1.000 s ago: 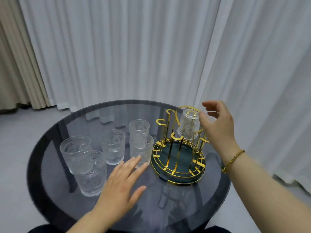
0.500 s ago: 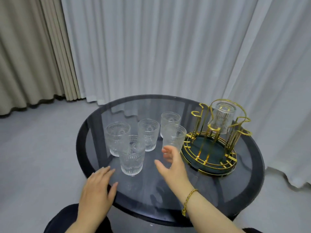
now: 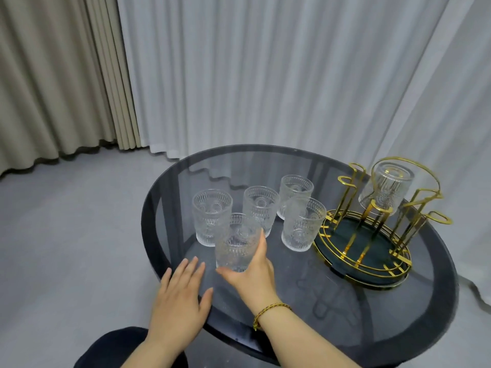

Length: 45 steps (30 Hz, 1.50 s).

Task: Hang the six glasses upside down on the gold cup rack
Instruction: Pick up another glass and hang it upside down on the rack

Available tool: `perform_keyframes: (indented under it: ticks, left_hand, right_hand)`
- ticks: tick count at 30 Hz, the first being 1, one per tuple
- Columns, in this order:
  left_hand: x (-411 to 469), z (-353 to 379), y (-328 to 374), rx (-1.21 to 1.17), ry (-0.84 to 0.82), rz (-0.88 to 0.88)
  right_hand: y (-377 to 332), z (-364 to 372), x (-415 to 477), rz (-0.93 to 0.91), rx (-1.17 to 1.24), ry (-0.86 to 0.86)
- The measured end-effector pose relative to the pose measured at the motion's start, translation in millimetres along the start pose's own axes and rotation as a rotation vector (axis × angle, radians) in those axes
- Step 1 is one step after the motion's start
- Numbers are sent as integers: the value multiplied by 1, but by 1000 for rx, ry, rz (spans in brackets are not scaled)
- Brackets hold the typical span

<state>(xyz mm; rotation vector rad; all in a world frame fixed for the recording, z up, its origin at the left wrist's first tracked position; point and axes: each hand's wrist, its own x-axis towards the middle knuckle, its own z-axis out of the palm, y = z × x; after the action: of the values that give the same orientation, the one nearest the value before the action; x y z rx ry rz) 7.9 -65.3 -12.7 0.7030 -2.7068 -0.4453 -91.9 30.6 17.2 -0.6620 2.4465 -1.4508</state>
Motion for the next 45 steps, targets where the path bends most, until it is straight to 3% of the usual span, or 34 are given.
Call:
perform_keyframes:
  ticks: [6,12,16,22,28,36,45]
  left_hand:
    - [-1,0,0,-11,2,6]
    - [-3,-4,4,4,-21,-8]
    - [-8,-7,15,-41,-4,-12]
    - [-9,-18,78,-194,75,231]
    - [36,-27,172,-407,135,404]
    - [81,-28,245,-153,2,829]
    - [80,-15,248,-163,63,814]
  right_hand:
    - [3,1,3,-3,9,38]
    - [0,-16,-7,-10,297,48]
    - [0,-54,-26,-100,342,40]
    - [2,-139,-63,-187,312,89]
    - [17,-233,-92,-126,356,262]
    - [20,-327,-88,-113,445,488]
    - [-9,-401,-31,-119,130,591]
